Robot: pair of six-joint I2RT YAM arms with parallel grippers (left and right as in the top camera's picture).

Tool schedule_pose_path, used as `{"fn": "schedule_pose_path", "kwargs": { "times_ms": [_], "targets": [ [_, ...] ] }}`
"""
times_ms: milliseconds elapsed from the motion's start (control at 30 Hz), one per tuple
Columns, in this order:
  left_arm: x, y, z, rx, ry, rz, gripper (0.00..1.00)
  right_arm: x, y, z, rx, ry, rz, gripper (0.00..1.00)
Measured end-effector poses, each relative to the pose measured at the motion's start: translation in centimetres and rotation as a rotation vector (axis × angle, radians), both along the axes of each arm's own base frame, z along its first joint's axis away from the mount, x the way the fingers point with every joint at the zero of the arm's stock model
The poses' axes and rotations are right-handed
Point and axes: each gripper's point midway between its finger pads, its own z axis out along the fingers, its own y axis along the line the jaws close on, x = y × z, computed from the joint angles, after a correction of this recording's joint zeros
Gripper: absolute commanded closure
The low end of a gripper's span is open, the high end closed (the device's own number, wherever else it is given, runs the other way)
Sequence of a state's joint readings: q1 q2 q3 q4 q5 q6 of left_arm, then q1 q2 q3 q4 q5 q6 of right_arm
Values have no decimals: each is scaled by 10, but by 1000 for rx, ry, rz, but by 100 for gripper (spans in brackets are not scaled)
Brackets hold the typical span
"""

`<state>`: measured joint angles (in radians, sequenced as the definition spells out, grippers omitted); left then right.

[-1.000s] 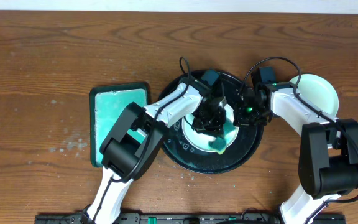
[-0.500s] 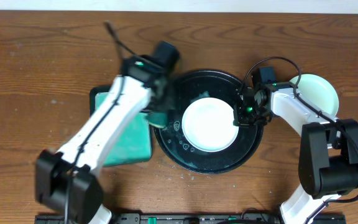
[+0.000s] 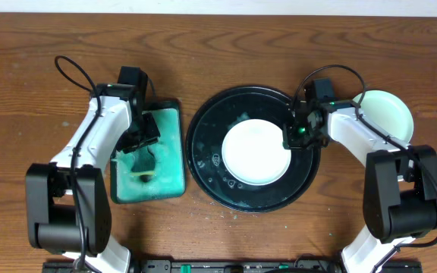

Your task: Clean dirty plates on tray and stack at the side

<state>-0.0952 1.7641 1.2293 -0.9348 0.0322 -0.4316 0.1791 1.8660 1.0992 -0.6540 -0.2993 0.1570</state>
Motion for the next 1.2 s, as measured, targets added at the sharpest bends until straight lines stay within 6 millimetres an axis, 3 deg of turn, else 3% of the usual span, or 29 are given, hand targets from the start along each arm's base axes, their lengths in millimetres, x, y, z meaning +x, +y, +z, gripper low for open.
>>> {"fn": "schedule_pose_path", "kwargs": {
  "times_ms": [100,167,300,367,433,467,600,733,800,933,1200],
  "targets": [
    [1,-4,14,-24,-40,-6,37,3,14,11,-2,-29,37,99],
    [3,-5,31,-34,-99,-8,32,11,28,31,-13,-100,78,99],
    [3,-6,94,-61,-306,-16,30,46,76,119,-15,-443,190,99],
    [-3,-5,128,-70,-418,-18,27,58,109,165,11,-639,253,99],
    [-11,-5,160,-80,-525,-20,22,60,145,198,44,-786,319,99],
    [-21,-4,185,-87,-614,-21,22,57,174,214,66,-880,375,99],
    [-46,-1,230,-102,-781,-23,21,52,235,224,85,-1062,482,99],
    [-73,1,263,-113,-917,-25,21,46,273,197,9,-1129,567,99],
    [-84,2,270,-115,-946,-26,21,42,277,191,-36,-1148,588,99],
    [-99,4,275,-118,-974,-26,21,34,283,210,-137,-1252,622,99],
    [-100,4,277,-118,-981,-26,21,2,285,277,-255,-1440,674,99]
  ]
}}
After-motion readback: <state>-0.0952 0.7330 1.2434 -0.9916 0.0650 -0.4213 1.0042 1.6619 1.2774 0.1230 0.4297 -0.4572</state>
